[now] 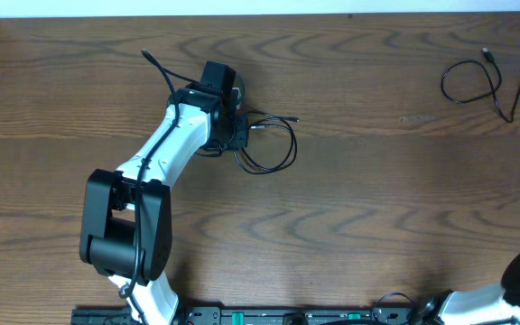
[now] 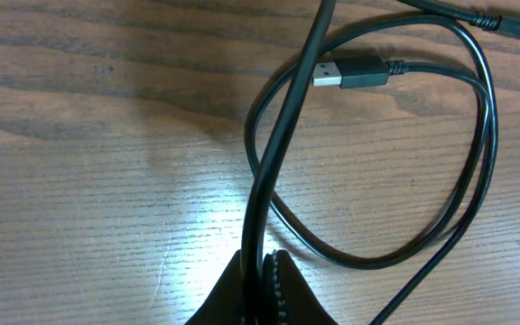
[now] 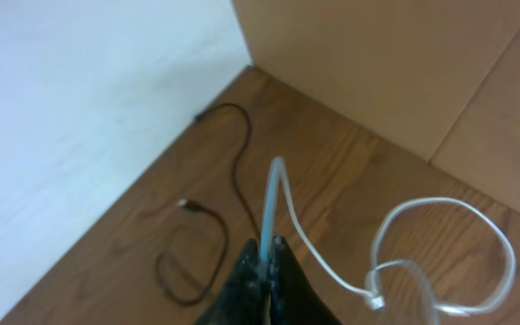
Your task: Untangle cables
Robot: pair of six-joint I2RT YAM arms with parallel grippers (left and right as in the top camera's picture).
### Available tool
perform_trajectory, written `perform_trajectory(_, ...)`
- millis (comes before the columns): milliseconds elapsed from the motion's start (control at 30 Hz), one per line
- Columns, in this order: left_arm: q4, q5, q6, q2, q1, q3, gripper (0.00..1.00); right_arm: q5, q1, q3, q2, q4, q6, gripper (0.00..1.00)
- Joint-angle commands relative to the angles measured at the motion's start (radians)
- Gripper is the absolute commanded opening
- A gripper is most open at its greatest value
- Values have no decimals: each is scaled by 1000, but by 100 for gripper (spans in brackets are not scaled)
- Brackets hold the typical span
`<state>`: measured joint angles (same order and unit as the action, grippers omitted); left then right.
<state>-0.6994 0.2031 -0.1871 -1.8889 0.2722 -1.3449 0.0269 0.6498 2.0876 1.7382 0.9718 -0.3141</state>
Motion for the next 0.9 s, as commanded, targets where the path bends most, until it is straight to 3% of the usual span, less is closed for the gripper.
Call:
perform_trajectory(0, -3, -12, -9, 11, 2, 1, 7, 29, 32, 1, 89, -23, -31, 17)
perform_trajectory(33, -3, -12, -9, 11, 2, 1, 7, 23, 38, 1, 116, -27, -31, 31)
perform_trajectory(67, -3, -12, -9, 11, 2, 1, 7, 13, 41, 1, 136, -30, -32, 61)
perform_trajectory(100, -3, -12, -8, 11, 2, 1, 7, -6, 47, 1, 163, -23, -49, 99)
perform_trajectory(200, 1, 24, 60, 11, 2, 1, 7, -79, 66, 1, 217, 32, -118, 99)
perform_trajectory(367, 2, 59, 117, 14, 2, -1, 7, -247, 89, 1, 248, 139, -116, 99)
perform_trajectory(533, 8, 187, 193, 87, 2, -32, 8, -630, 81, 1, 216, 179, 64, 99)
perform_trajectory(700, 95, 372, 185, 250, 2, -47, 7, -1002, 13, 1, 170, 242, 255, 97)
perform_trajectory(867, 174, 441, 69, 388, 4, -47, 7, -1043, -84, 1, 155, 307, 287, 97)
